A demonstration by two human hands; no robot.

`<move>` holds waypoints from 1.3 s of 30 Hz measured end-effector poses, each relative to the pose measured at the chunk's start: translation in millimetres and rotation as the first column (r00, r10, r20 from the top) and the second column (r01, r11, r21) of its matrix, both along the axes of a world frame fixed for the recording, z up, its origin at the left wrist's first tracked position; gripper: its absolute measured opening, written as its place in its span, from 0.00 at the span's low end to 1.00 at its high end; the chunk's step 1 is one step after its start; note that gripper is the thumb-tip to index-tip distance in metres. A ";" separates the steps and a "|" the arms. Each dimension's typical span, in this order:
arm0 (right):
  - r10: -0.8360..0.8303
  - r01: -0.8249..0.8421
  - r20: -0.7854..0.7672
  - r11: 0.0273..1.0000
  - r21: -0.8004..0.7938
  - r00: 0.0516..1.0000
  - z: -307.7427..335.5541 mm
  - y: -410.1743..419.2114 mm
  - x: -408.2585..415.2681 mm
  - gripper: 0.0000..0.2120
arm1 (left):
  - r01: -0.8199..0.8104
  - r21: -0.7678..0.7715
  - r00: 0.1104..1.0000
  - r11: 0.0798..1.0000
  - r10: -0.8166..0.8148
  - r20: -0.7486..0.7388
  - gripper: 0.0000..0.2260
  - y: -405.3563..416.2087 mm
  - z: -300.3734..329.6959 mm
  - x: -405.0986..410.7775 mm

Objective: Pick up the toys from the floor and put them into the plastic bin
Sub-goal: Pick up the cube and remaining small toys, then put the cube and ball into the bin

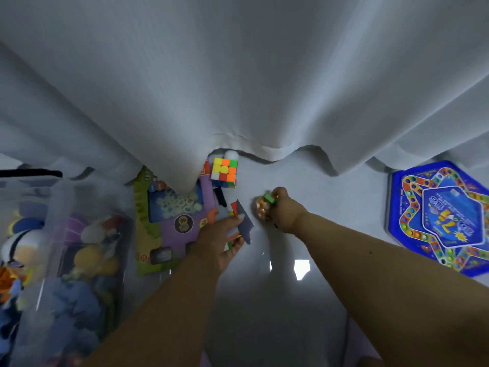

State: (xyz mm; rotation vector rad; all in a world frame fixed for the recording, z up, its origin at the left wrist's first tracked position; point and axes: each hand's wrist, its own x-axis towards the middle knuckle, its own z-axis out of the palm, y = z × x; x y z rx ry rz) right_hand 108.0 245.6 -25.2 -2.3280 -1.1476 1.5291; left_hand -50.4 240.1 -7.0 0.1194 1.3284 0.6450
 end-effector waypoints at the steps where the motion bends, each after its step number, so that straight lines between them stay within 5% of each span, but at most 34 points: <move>1: -0.118 0.116 -0.087 0.993 -0.023 0.989 6.2 -4.5 1.2 0.20 | 0.004 0.012 1.000 1.000 -0.004 -0.004 0.16 -1.7 5.8 -3.4; 5: -0.299 0.310 -0.297 0.951 -0.010 0.907 42.5 -15.5 0.2 0.18 | 0.051 0.057 0.999 0.997 -0.051 -0.002 0.19 -5.8 33.1 -14.8; 8: -0.405 0.449 -0.500 0.893 -0.036 0.765 73.1 -21.9 -9.3 0.14 | 0.162 0.103 0.986 0.981 -0.157 -0.052 0.10 -9.3 60.7 -20.8; 16: -0.352 0.477 -0.788 0.875 -0.085 0.505 149.4 -38.5 -50.7 0.14 | 0.137 0.189 0.989 0.972 -0.125 -0.074 0.04 -6.7 150.7 -66.4; 27: -0.087 0.239 -0.820 0.969 0.062 0.566 238.7 -35.8 -182.1 0.19 | 0.040 0.337 0.959 0.941 0.059 -0.279 0.03 -24.4 288.0 -206.7; 36: 0.011 0.009 -0.648 1.000 0.027 0.762 249.7 -48.2 -305.7 0.11 | -0.114 0.122 0.871 0.986 0.158 -0.464 0.05 -68.2 273.8 -298.3; 39: 0.040 -0.009 -0.662 0.999 0.050 0.748 252.4 -53.2 -322.1 0.10 | -0.156 0.098 0.858 0.983 0.184 -0.480 0.17 -71.3 267.0 -310.8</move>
